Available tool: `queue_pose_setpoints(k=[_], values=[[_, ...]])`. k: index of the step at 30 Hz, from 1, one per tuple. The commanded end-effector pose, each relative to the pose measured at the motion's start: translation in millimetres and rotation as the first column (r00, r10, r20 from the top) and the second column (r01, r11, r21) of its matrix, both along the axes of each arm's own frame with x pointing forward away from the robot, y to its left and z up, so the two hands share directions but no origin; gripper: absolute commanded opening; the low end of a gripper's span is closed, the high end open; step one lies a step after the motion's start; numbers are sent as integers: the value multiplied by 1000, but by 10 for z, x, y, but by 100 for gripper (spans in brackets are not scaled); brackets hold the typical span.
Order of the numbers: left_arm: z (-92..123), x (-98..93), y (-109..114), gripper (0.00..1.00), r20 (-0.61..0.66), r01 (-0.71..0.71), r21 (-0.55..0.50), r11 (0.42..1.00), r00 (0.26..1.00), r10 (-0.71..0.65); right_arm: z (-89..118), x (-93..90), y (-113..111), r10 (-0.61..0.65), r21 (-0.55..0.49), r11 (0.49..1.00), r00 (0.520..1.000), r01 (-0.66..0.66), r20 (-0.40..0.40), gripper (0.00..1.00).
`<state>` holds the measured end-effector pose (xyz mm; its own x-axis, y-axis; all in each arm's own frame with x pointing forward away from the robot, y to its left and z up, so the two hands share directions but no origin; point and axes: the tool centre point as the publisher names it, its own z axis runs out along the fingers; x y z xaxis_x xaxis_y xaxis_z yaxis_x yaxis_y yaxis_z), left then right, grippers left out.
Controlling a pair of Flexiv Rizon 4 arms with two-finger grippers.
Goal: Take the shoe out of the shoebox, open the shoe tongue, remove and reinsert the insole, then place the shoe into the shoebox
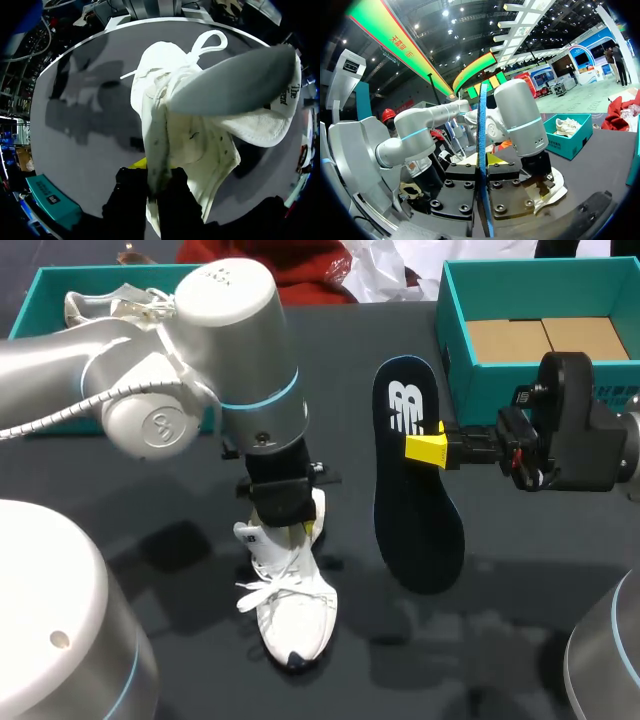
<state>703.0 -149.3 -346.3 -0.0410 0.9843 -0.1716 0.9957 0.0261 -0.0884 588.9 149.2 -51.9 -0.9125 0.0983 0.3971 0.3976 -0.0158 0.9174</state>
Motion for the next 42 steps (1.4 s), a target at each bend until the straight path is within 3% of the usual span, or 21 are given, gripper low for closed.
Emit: queue_pose_setpoints(k=[1, 21, 26, 29, 32, 34, 42], values=[[-62, -6, -13, 0, 7, 10, -4, 1000, 1000, -10, 3, -95, -29, -15, -1, 1000, 1000, 15, 1, 0], [-105, -31, -128, 0, 6, 53, -31, 998, 999, -53, 3, -95, -29, -15, -1, 1000, 1000, 15, 1, 0], [-61, -15, -179, 36, -1, 48, -63, 997, 999, -48, 3, -95, -29, -15, -1, 1000, 1000, 15, 1, 0], [-2, 4, -216, 48, -2, 40, -84, 996, 999, -40, 3, -95, -29, -15, -1, 1000, 1000, 15, 1, 0], [99, 18, -250, 51, -7, 30, -123, 992, 999, -31, 3, -95, -29, -15, -1, 1000, 1000, 15, 1, 0], [192, 36, -278, 63, -10, 22, -160, 987, 1000, -24, 3, -95, -29, -15, -1, 1000, 1000, 15, 1, 0], [656, 169, -390, 78, -43, -27, -330, 943, 999, 14, 3, -95, -29, -15, -1, 1000, 1000, 15, 1, 0]])
